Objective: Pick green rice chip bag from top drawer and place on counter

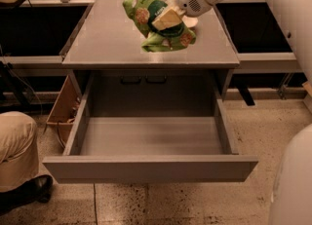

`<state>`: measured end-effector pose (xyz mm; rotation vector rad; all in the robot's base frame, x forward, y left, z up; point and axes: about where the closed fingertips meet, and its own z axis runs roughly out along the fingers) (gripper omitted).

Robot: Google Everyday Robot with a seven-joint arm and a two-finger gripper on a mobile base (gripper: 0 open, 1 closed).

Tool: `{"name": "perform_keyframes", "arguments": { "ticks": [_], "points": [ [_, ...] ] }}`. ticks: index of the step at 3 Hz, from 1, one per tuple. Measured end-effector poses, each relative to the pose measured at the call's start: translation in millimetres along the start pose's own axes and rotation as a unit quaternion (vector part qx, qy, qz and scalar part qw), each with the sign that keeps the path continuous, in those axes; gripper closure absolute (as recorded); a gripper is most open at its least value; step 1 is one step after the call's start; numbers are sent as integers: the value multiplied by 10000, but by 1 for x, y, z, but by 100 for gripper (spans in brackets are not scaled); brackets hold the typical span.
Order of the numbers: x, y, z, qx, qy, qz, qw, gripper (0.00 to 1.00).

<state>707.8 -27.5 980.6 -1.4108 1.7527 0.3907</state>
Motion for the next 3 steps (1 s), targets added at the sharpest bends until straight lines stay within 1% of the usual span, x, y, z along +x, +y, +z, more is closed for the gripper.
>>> {"name": "perform_keyframes", "arguments": {
  "ticks": [1, 2, 3],
  "points": [
    [-4, 1, 27, -52, -230, 127, 9996, 100],
    [-7, -4, 58, -52, -381, 276, 9989, 100],
    [-3, -6, 84, -38, -502, 529, 9973, 100]
  ]
}}
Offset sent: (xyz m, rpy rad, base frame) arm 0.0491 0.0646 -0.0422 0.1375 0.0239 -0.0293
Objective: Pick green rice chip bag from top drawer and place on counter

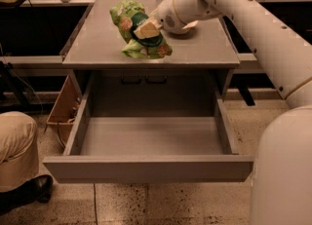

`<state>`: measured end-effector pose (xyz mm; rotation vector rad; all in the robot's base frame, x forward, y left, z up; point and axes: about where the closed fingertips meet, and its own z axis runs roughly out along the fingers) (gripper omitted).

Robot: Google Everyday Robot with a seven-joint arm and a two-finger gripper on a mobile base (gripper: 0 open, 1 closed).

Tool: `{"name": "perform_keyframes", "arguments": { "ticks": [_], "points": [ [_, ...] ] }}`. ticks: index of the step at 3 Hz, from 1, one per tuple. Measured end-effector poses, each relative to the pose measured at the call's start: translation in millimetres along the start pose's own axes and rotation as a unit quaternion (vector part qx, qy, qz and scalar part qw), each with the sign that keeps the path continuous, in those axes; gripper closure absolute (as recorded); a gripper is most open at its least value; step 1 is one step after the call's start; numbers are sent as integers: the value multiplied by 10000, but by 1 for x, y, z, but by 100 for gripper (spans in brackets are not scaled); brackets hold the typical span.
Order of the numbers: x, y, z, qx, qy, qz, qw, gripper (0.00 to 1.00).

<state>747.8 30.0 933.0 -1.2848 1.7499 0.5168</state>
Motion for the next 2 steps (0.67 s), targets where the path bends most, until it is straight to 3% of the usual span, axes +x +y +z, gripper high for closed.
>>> {"name": "perform_keyframes", "arguments": {
  "ticks": [1, 2],
  "points": [
    [7, -5, 28, 4, -134, 154, 9998, 100],
    [12, -16, 47, 31, -213, 155, 9996, 82]
  ]
}}
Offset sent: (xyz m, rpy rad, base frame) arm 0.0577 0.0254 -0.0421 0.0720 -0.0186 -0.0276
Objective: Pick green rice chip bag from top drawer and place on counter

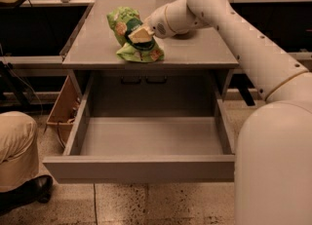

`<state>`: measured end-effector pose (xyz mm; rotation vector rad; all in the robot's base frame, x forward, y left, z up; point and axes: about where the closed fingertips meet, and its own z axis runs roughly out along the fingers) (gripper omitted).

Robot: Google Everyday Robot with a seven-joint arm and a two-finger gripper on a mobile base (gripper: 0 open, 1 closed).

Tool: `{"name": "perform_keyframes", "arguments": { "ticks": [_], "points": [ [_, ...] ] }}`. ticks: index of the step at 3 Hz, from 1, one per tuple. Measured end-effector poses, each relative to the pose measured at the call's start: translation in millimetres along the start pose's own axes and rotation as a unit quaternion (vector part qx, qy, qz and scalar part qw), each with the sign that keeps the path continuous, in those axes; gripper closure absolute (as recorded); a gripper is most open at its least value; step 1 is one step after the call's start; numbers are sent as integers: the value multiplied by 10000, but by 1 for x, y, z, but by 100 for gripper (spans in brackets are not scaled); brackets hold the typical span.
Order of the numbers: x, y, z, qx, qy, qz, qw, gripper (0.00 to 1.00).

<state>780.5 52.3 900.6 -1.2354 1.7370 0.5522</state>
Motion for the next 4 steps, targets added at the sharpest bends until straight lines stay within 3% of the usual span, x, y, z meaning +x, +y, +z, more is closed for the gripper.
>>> {"name": "perform_keyframes", "arguments": {
  "ticks": [3, 4],
  "points": [
    [-2, -17, 20, 15, -122, -46, 9999, 11],
    [-5, -18, 22, -12, -162, -56, 9999, 0]
  ]
}}
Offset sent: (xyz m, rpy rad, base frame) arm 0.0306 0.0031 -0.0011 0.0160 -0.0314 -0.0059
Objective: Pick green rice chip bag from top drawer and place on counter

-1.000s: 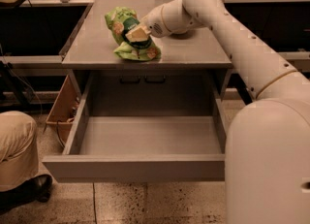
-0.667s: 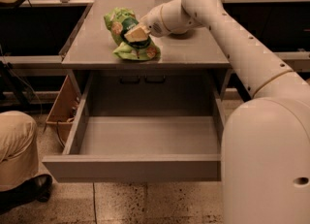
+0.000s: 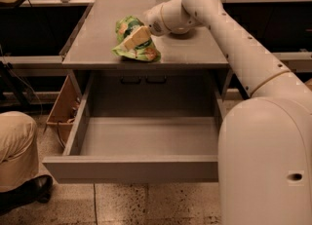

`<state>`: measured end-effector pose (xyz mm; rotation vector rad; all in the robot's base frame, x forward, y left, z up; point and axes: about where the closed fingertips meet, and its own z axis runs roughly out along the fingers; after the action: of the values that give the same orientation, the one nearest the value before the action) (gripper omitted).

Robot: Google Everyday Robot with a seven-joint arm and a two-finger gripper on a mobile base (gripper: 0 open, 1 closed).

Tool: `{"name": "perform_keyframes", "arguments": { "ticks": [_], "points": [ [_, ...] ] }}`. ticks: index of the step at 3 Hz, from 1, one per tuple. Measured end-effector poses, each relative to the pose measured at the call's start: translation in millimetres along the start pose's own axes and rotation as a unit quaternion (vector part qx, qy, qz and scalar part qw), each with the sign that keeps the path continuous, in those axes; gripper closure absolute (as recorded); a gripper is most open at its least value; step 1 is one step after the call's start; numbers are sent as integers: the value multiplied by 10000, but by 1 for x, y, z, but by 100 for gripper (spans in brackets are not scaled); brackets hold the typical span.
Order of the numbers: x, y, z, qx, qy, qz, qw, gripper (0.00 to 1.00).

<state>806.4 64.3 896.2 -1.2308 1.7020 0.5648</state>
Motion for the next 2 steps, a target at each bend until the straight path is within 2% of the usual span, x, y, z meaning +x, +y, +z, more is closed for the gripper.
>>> {"name": "perform_keyframes", "arguments": {
  "ticks": [1, 2],
  "points": [
    [-4, -1, -2, -14, -23, -29, 10000, 0],
    [-15, 3, -38, -100, -32, -188, 9998, 0]
  ]
}}
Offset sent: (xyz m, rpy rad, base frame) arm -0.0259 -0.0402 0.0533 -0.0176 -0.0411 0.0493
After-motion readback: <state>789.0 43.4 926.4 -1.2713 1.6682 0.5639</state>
